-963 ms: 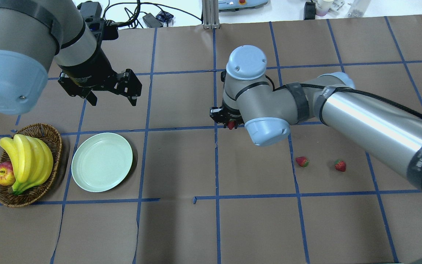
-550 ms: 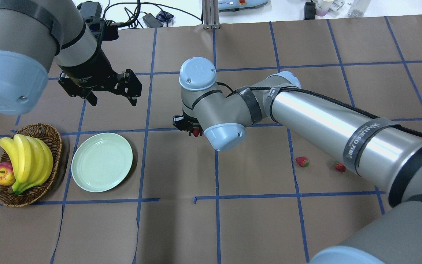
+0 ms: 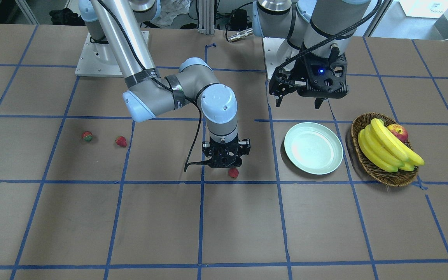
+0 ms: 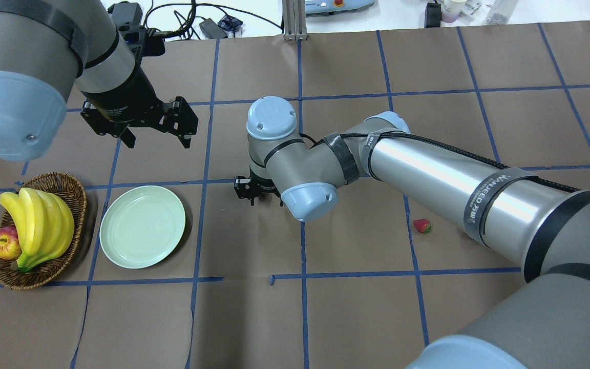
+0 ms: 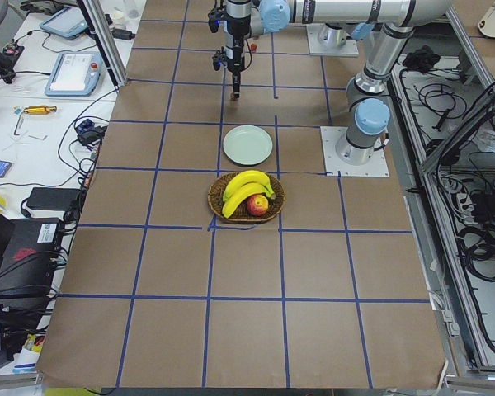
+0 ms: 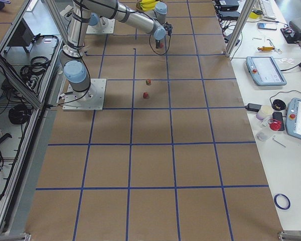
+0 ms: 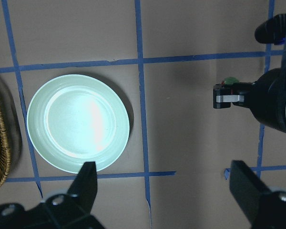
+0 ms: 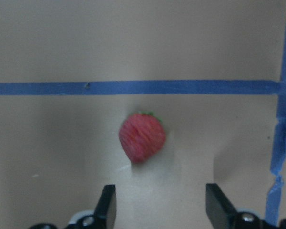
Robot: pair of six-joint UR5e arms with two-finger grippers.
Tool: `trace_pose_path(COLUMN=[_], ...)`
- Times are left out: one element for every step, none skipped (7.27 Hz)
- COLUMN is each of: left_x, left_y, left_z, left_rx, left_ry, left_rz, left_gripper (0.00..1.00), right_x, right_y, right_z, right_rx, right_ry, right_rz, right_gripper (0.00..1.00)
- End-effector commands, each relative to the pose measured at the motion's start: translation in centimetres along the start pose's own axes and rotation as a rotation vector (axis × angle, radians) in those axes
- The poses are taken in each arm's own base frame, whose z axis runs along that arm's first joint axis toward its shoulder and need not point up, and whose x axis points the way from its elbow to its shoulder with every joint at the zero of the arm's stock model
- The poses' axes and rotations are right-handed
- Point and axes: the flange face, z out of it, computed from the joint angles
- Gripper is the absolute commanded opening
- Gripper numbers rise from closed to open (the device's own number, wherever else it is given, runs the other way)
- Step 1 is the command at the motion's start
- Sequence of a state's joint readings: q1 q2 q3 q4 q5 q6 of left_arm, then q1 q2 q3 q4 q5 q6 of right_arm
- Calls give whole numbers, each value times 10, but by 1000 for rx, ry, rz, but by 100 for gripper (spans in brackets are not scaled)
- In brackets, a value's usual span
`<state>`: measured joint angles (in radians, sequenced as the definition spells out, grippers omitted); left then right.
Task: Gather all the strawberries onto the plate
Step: 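Carry the strawberry toward the table center and open the right gripper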
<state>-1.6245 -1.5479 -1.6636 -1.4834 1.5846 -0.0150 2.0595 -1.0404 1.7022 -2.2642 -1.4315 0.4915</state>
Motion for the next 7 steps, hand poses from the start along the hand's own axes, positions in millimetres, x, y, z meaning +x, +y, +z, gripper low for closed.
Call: trace_pose_path(left_x=[0, 0, 0, 0, 0, 0, 0], left_y=[0, 0, 1, 1, 1, 1, 1], left_z=[0, 0, 0, 0, 1, 0, 1], left_rx=[-1, -2, -1, -1, -4, -2, -4], left_ry=[-2, 0, -2, -2, 0, 0, 0], left_rz=[1, 1, 3, 1, 1, 1, 1], left_gripper=[100, 100, 100, 100, 100, 100, 100], right_x=[21, 56, 92, 135, 180, 220, 265], right_y=[8, -3, -12, -6, 0, -1, 2], right_z=[-27, -28, -35, -64, -86, -79, -67], right_rx=[9, 54, 34, -17, -48, -86, -128], right_ry=[32, 167, 183, 201, 203, 205, 212], right_rz=[16, 43, 72, 25, 12, 1, -57], right_gripper=[100, 100, 100, 100, 100, 100, 100])
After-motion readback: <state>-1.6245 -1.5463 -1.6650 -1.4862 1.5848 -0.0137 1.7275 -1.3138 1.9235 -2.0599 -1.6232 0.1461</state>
